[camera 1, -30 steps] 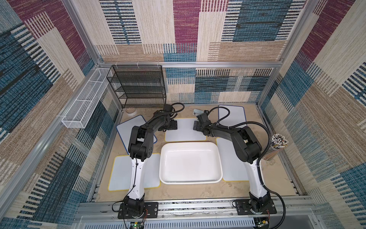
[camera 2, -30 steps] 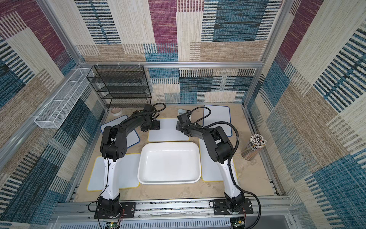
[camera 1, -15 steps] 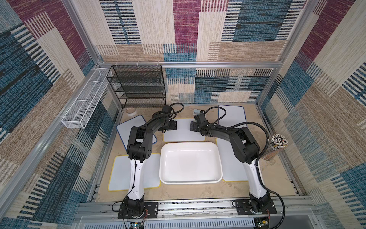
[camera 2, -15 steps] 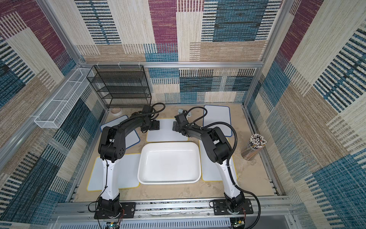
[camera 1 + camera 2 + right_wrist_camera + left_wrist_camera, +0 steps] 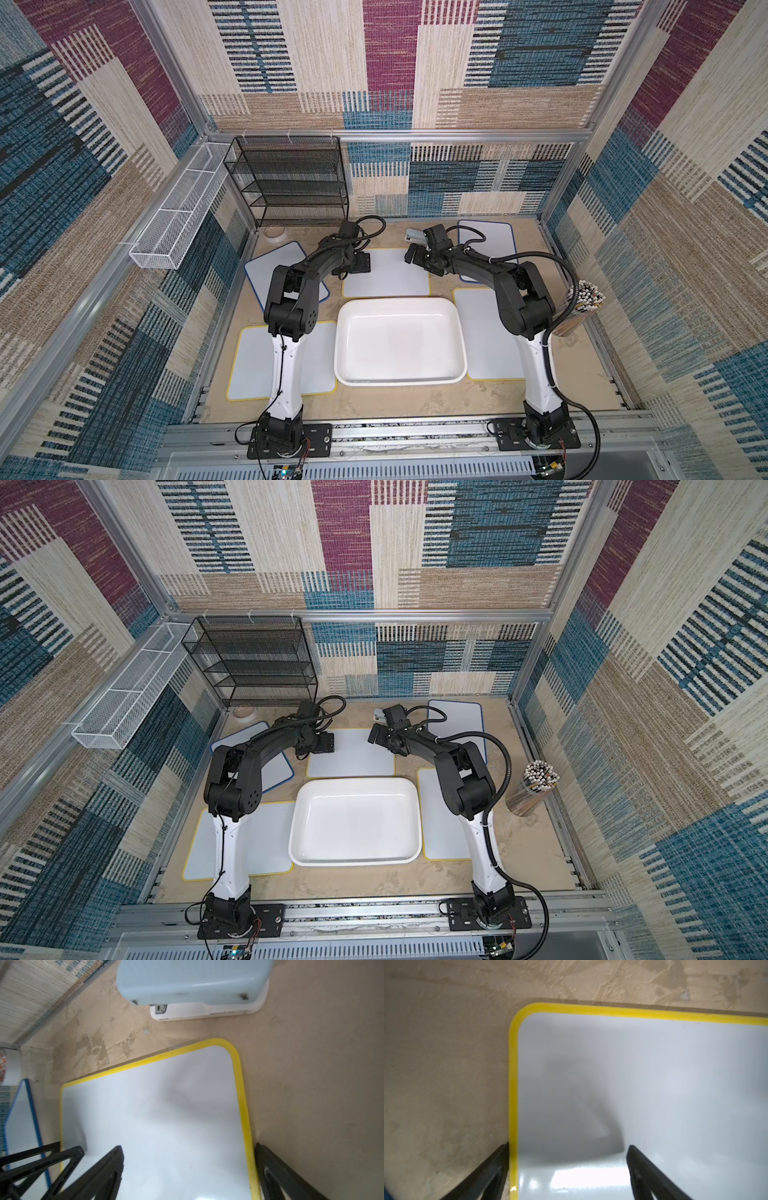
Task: Put the whiteboard into the storage box
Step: Pick up the whiteboard at the center of the board.
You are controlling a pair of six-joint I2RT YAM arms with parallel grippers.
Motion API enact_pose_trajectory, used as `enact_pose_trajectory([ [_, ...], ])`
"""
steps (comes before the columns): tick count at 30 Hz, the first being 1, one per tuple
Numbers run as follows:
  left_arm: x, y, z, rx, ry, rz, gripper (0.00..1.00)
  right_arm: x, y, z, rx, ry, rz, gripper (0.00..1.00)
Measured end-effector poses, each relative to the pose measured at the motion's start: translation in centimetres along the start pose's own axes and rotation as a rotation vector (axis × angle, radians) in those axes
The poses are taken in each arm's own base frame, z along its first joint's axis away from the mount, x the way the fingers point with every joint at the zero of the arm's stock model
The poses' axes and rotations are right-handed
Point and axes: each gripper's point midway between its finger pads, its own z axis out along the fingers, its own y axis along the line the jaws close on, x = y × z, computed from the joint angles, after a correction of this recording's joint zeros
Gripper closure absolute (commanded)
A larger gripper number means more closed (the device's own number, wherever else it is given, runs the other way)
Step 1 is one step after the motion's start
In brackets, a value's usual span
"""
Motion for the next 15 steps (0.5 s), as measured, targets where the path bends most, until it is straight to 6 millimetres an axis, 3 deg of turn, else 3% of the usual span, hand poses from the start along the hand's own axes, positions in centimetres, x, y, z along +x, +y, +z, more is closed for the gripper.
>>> enact_pose_trajectory([
  [15,-0.25,-0.12,-0.46,0.006,-0.014,0.000,0.12,-0.84,-0.73,-1.06,-0.199,0.131,0.284,0.00],
])
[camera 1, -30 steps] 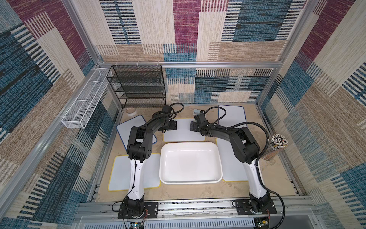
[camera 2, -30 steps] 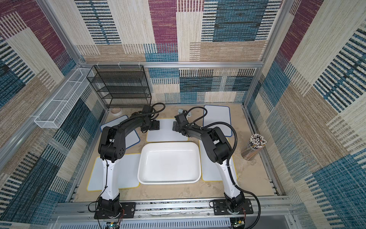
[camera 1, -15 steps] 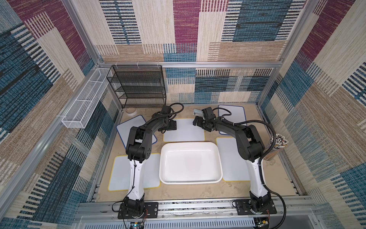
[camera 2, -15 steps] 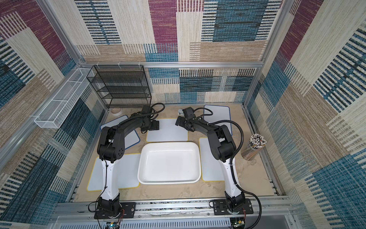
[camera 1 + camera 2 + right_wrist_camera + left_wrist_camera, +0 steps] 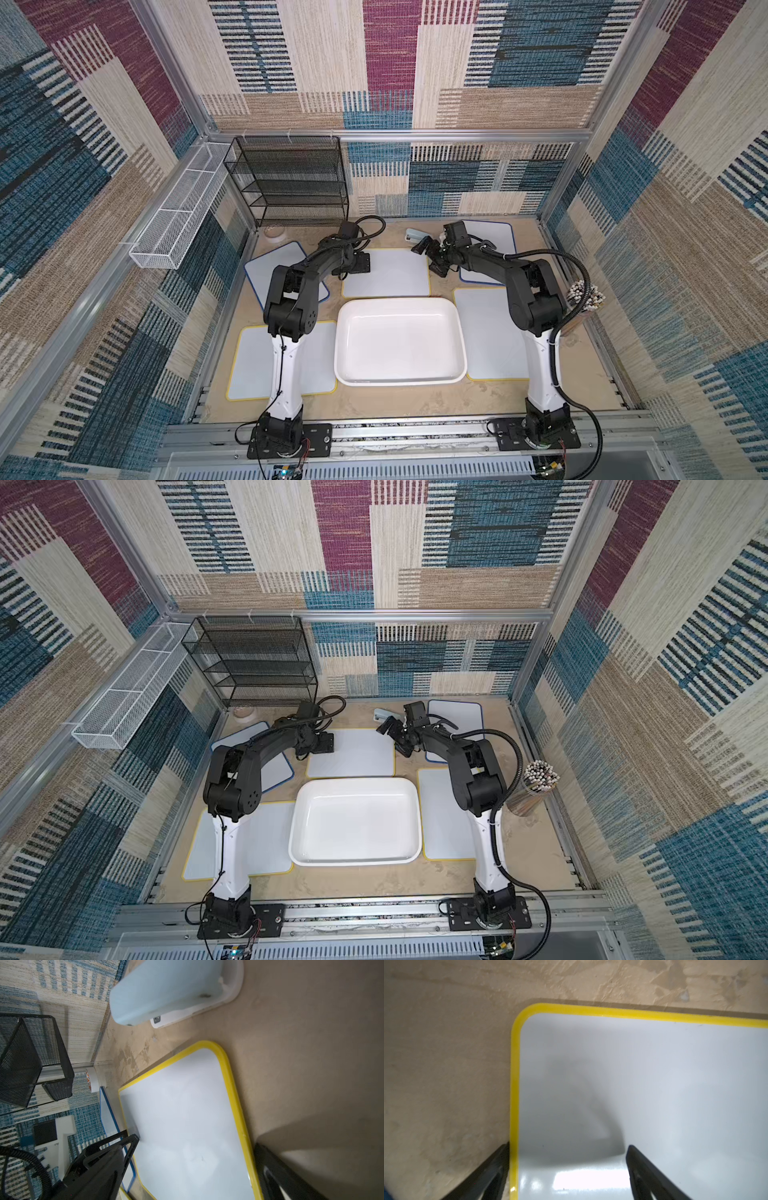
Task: Put the whiteboard into the storage box
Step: Pick up the whiteboard at the center of the board.
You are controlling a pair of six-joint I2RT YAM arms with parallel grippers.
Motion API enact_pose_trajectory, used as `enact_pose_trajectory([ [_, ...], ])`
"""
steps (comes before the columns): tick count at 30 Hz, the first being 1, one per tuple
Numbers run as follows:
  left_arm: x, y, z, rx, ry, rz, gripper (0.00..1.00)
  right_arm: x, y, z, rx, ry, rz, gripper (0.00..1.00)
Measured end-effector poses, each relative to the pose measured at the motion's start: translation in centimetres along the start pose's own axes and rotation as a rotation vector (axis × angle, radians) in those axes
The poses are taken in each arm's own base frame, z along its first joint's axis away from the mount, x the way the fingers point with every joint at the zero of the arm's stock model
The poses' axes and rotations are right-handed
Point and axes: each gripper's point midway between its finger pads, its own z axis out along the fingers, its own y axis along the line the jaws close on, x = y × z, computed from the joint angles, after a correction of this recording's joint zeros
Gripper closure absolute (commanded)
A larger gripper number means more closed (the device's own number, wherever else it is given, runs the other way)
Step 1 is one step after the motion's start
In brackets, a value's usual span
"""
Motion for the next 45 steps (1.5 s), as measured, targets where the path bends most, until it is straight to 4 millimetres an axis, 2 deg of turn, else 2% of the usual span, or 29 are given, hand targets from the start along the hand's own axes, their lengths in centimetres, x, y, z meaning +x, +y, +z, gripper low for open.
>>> enact_pose_trajectory([
  [17,-0.3,-0.7,-0.1,0.063,-0.003,-0.012,0.12,0.9,0.0,-0.9,-0.098,0.079,0.112,0.00],
  [24,-0.5,-2.7,-0.4,0.191,0.004,-0.018,0.12,2.4,0.2,-1.5,-0.130,0.130,0.116,0.00],
  [28,-0.6,-3.0,-0.7,0.223,0.008,-0.024,0.12,2.6,0.8,-2.3,-0.176,0.100,0.045,0.04],
  [36,-0.7,-3.2,-0.9,0.244,0.013,-0.028,0.12,2.4,3.2,-4.8,-0.332,-0.006,-0.117,0.13],
  [40,-0.5,-3.3,-1.0,0.253,0.019,-0.029,0.12,2.4,4.0,-5.8,-0.382,-0.042,-0.162,0.23],
  [45,-0.2,-3.5,-1.3,0.266,0.034,-0.041,0.13,2.3,4.5,-6.6,-0.412,-0.081,-0.193,0.29],
])
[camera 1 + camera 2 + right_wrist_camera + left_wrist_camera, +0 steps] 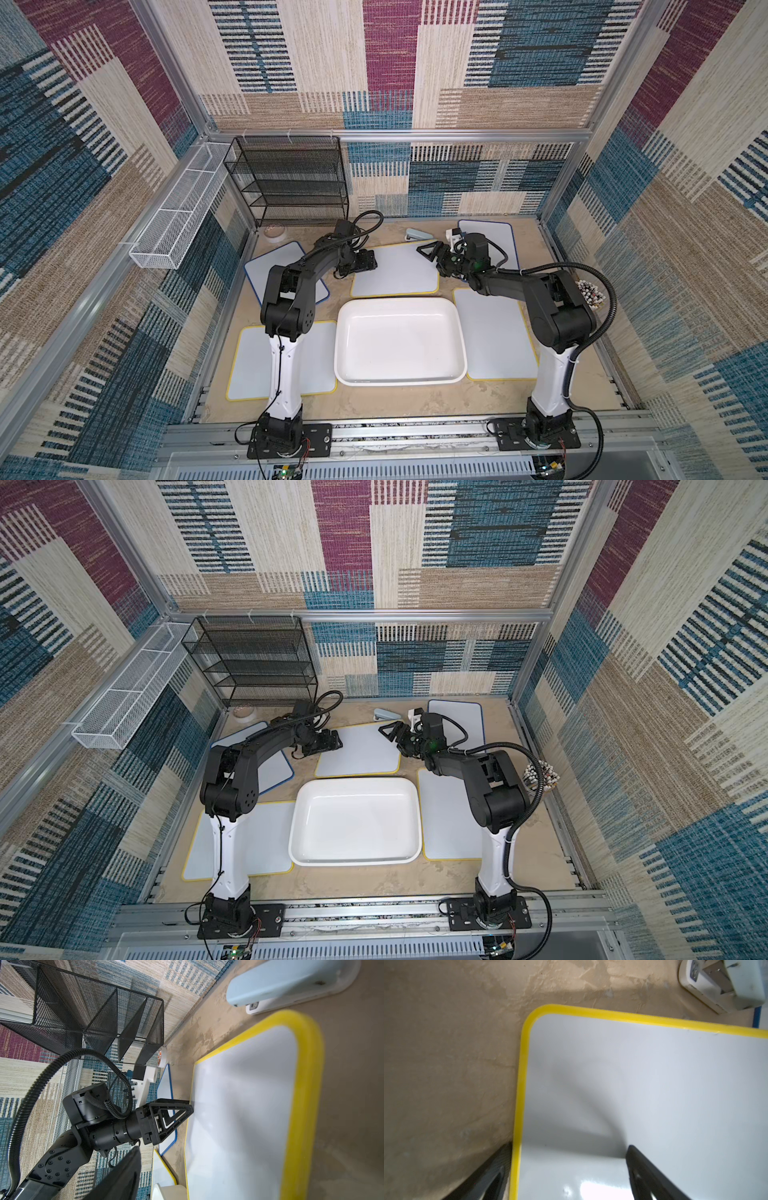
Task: Put the whiteboard into the storage box
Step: Pick up the whiteboard at the center of the board.
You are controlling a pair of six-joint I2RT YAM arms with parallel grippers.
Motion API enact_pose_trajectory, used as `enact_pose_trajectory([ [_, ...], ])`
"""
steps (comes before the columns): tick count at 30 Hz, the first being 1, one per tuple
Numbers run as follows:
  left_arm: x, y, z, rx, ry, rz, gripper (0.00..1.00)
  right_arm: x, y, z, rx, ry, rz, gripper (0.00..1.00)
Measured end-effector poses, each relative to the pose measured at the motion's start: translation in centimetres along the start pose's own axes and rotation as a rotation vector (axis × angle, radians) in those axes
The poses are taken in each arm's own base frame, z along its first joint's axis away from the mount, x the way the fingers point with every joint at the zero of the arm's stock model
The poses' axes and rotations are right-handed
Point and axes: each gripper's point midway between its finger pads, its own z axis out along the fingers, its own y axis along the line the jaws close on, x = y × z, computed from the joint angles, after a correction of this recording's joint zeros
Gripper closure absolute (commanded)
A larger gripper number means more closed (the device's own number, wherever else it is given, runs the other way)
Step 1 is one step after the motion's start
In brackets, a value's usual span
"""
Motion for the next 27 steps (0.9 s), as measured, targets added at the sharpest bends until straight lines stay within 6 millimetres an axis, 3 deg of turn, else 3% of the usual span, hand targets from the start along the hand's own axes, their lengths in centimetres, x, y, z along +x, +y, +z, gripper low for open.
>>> enact_pose_trajectory([
  [5,0.3,-0.1,-0.3,0.007,0.014,-0.023,0.13,0.0,0.1,-0.3,-0.004,-0.012,-0.014,0.44],
  [9,0.7,-0.1,-0.7,0.004,0.029,-0.031,0.13,0.1,0.2,-0.5,-0.006,-0.019,-0.019,0.49],
  [14,1.2,-0.4,-1.1,0.016,0.048,-0.036,0.13,0.0,0.4,-0.9,-0.002,-0.032,-0.039,0.66],
  [27,2.0,-1.3,-2.0,0.019,0.064,-0.029,0.13,-0.2,0.0,-1.4,0.034,-0.055,-0.061,0.87],
])
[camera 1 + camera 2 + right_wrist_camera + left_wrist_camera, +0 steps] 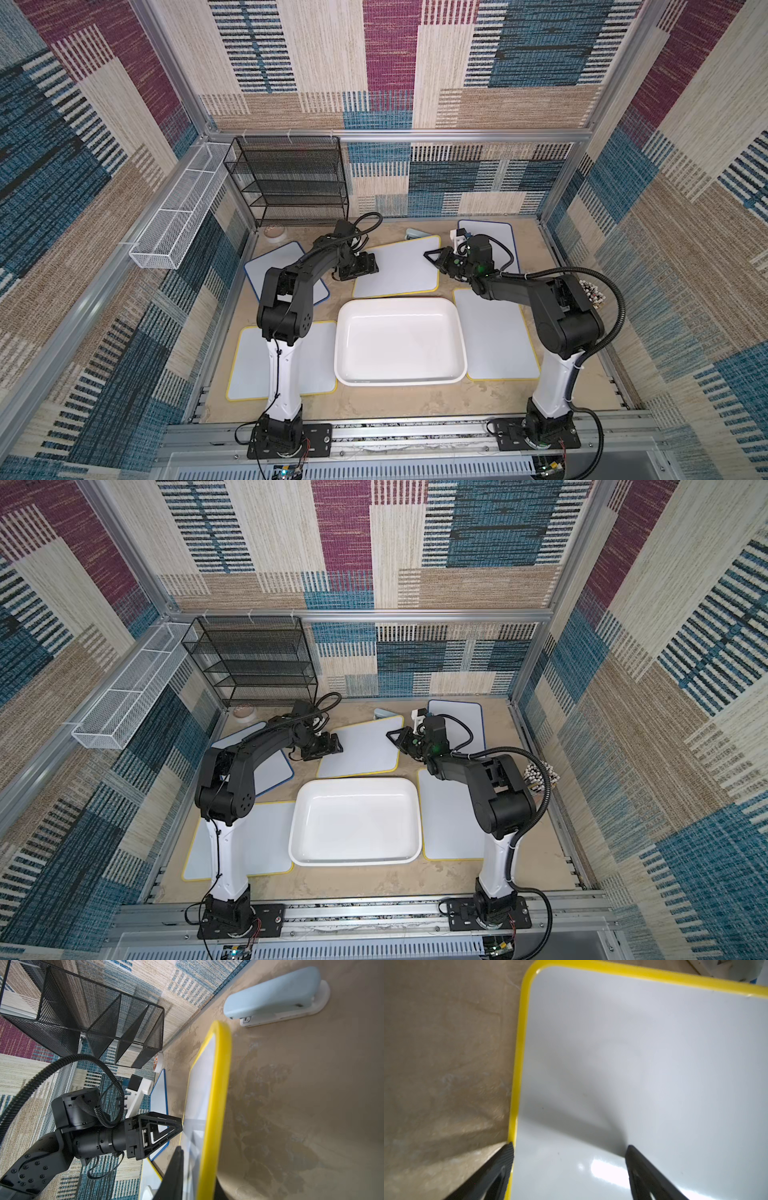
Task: Put the whiteboard into the storage box
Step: Pick up the whiteboard at the center of the board.
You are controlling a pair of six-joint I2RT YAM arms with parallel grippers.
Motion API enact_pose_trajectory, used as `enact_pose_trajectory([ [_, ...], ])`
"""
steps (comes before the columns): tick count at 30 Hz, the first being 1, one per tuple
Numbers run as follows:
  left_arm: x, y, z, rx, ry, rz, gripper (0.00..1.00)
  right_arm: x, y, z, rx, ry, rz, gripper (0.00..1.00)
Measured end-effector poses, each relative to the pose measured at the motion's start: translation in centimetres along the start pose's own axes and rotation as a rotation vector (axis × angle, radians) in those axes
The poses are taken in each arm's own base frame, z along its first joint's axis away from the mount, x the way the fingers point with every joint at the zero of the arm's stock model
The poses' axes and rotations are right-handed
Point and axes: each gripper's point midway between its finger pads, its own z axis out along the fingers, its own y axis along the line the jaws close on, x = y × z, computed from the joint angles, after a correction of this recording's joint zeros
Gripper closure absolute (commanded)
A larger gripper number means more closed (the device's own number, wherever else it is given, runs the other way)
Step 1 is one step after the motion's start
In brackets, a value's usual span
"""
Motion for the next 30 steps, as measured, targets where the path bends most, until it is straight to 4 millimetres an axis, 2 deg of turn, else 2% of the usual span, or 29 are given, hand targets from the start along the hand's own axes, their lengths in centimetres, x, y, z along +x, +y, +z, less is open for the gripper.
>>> enact_pose_trajectory([
  [8,0.2,-1.2,-1.1,-0.032,-0.019,0.044,0.13,-0.5,1.3,-0.6,-0.006,-0.011,-0.017,0.89],
  [14,0.8,-1.9,-2.6,-0.072,-0.036,0.093,0.13,-1.6,3.0,-1.1,-0.003,-0.047,-0.078,0.92],
  [26,0.2,-5.9,-8.1,-0.052,-0.159,0.192,0.14,-4.4,5.7,-3.5,0.062,-0.138,-0.167,0.96],
  [30,0.9,-6.9,-10.4,-0.016,-0.186,0.192,0.14,-5.1,6.8,-4.5,0.083,-0.166,-0.187,0.96],
])
